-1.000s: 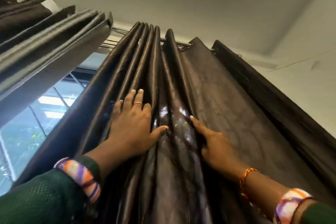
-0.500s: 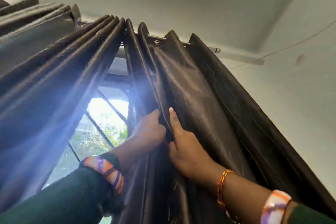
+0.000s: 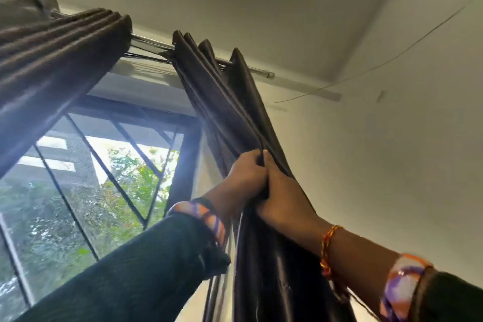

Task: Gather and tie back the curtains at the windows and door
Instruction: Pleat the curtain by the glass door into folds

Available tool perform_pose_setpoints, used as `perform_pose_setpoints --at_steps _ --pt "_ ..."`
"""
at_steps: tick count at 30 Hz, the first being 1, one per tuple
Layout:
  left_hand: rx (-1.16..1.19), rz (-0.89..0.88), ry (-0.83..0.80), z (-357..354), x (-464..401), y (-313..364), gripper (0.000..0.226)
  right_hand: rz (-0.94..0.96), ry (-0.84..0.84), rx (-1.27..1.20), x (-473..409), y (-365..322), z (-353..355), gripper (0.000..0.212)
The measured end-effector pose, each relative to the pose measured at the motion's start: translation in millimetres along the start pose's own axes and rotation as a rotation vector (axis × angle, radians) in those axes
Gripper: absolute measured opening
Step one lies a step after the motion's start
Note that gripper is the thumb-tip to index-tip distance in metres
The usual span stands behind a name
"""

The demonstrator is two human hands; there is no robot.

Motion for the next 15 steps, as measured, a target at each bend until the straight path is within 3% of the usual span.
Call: perform_pose_setpoints --at_steps 3,11,15 --pt "0.038 -0.004 -0.037 -46 -14 9 0.015 -0.061 0.017 0.09 -1 37 31 0.087" --pt "0.21 0.011 -0.124 -144 -35 31 0.022 -0.142 0.045 0.25 0 112 94 0.088" --pt "0.262 0.005 -0.141 -169 -50 27 0.053 -0.162 0.078 0.275 3 128 113 0.086"
Point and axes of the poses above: each hand's wrist, its own x-axis away from the middle knuckle, its own z-axis out of the back of the hand, y = z × x, the point moved 10 cm from there along -x, towards the middle knuckle, and after that the axes turned 5 degrees about -z, right-handed, at the moved point
